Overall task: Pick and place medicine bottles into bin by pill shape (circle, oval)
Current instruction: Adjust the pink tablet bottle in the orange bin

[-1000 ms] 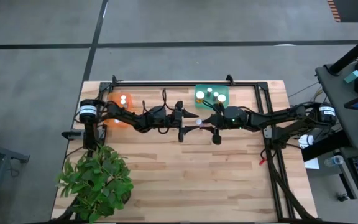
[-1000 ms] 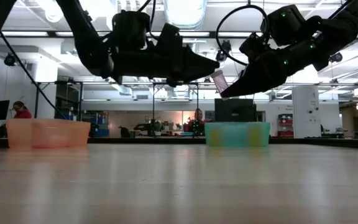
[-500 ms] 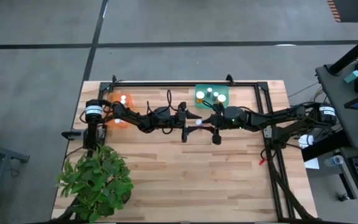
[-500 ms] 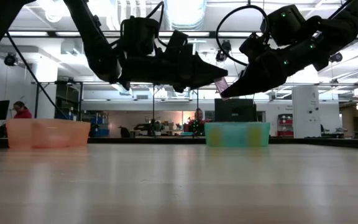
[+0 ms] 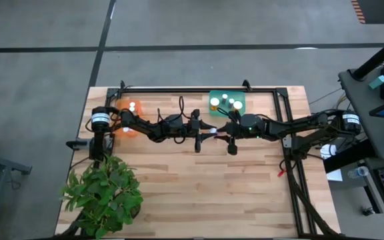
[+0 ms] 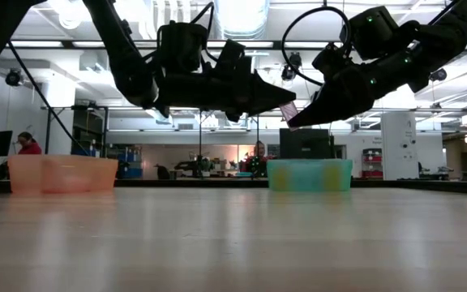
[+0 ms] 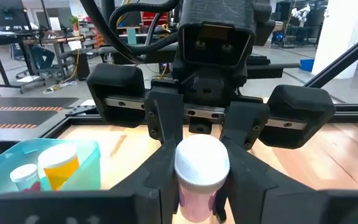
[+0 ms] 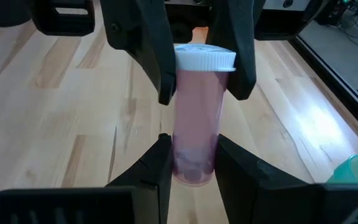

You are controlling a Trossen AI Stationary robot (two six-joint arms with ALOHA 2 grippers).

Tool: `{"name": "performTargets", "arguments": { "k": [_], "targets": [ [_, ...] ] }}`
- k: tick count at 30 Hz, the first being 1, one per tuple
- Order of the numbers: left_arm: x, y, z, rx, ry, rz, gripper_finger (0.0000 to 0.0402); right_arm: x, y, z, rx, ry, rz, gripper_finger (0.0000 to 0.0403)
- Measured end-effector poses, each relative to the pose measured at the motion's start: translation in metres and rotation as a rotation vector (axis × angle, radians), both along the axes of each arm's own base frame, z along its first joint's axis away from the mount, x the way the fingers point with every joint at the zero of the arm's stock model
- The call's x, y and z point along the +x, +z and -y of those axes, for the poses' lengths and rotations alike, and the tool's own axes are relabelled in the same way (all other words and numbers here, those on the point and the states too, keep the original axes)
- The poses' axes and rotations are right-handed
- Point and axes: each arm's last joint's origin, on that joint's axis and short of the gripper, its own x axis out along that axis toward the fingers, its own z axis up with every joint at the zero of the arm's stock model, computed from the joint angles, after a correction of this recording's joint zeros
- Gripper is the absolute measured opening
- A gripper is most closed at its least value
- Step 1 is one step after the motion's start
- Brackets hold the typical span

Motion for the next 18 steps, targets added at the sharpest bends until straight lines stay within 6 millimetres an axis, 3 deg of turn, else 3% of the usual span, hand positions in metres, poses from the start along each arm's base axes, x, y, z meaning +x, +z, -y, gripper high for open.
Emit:
{"name": "performTargets", "arguments": {
  "k": [11, 18],
  "targets": [
    [-0.002, 0.002, 0.0, -0.014, 0.031, -0.052, 0.0092, -0.004, 0.007, 0.0, 0.026, -0.018, 0.017, 0.0184],
    [-0.022, 0.027, -0.001, -0.022, 0.196, -0.221, 0.0092, -0.016, 0.025, 0.004, 0.006, -0.042, 0.057, 0.0219]
  ]
}}
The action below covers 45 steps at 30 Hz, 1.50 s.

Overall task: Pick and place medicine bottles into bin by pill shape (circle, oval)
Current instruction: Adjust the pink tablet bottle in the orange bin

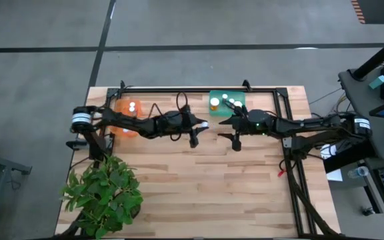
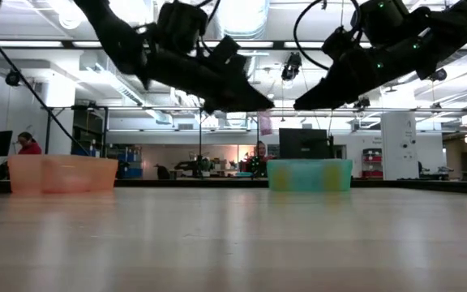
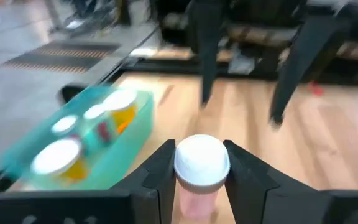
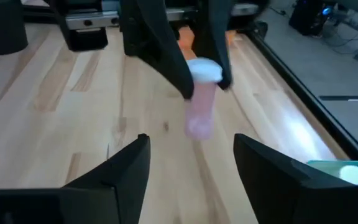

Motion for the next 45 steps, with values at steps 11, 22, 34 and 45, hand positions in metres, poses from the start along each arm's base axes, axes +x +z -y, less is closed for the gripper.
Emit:
{"name": "performTargets", "arguments": {
  "k": [11, 22, 34, 45],
  "targets": [
    [-0.029, 0.025, 0.009, -0.011, 0.14, -0.041, 0.0092, -0.008, -0.015, 0.001, -0.041, 0.012, -0.004, 0.0219],
    [-0.028, 0.022, 0.01, -0.015, 0.148, -0.05, 0.0092, -0.01, -0.04, 0.001, -0.073, 0.02, 0.042, 0.0219],
    [-0.028, 0.022, 0.01, -0.013, 0.154, -0.049, 0.0092, -0.014, -0.029, -0.002, -0.115, 0.037, 0.085, 0.0205],
    [-0.028, 0.027, 0.009, -0.006, 0.177, -0.01, 0.0092, -0.036, -0.015, -0.016, -0.171, 0.077, 0.195, 0.0205]
  ]
}}
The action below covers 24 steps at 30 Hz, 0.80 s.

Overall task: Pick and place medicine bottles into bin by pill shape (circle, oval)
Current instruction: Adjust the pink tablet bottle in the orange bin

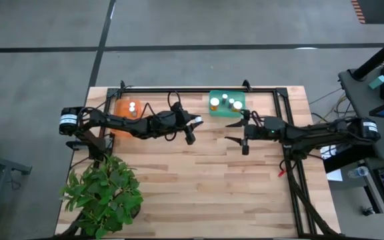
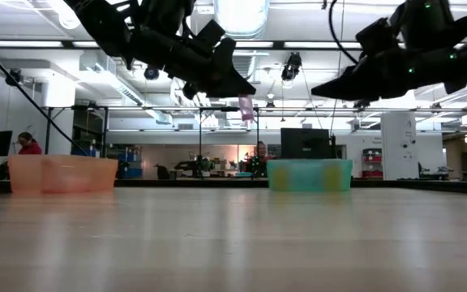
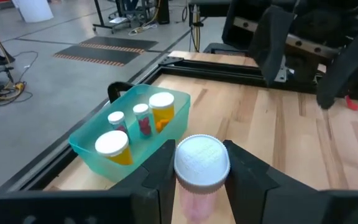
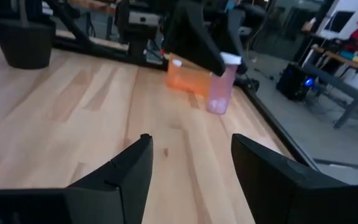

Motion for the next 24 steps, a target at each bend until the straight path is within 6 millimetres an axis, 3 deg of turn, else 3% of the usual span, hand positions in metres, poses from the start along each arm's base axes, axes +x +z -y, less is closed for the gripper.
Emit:
{"name": "performTargets", "arguments": {
  "k": [8, 16, 24],
  "targets": [
    [-0.001, 0.005, 0.0, 0.001, 0.0, 0.025, 0.0092, -0.02, 0.008, -0.005, -0.016, 0.0, 0.091, 0.0205],
    [-0.022, 0.04, 0.008, 0.006, -0.021, 0.091, 0.0092, -0.025, 0.01, -0.006, -0.024, 0.001, 0.119, 0.0205],
    [-0.021, 0.034, 0.011, -0.017, -0.001, 0.045, 0.0092, -0.024, 0.006, -0.005, -0.013, -0.001, 0.097, 0.0205]
  ]
}}
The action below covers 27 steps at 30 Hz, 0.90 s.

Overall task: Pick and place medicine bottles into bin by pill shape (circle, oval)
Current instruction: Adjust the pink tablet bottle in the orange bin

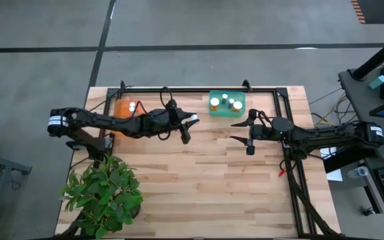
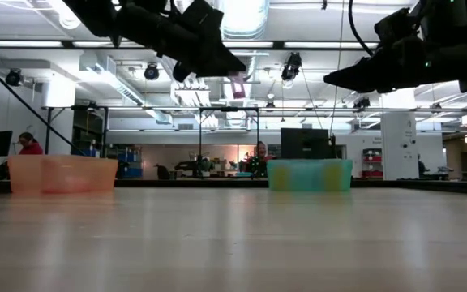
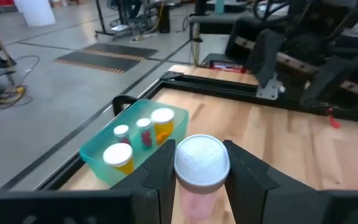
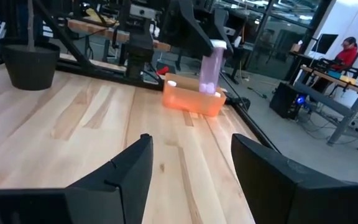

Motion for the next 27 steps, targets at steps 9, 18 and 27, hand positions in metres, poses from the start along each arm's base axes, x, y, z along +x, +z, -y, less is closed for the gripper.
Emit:
{"name": "performTargets", "arguments": {
  "k": [9, 18, 27],
  "targets": [
    [0.003, -0.007, -0.001, 0.003, 0.03, -0.022, 0.0092, 0.001, -0.001, 0.0, 0.008, 0.0, -0.005, 0.0205],
    [0.003, -0.007, 0.0, 0.009, 0.049, -0.021, 0.0092, 0.0, -0.001, 0.0, 0.002, 0.003, -0.006, 0.0205],
    [-0.043, 0.015, 0.01, -0.046, 0.315, -0.183, 0.0092, 0.0, -0.001, 0.0, -0.001, 0.004, -0.005, 0.0205]
  ]
}}
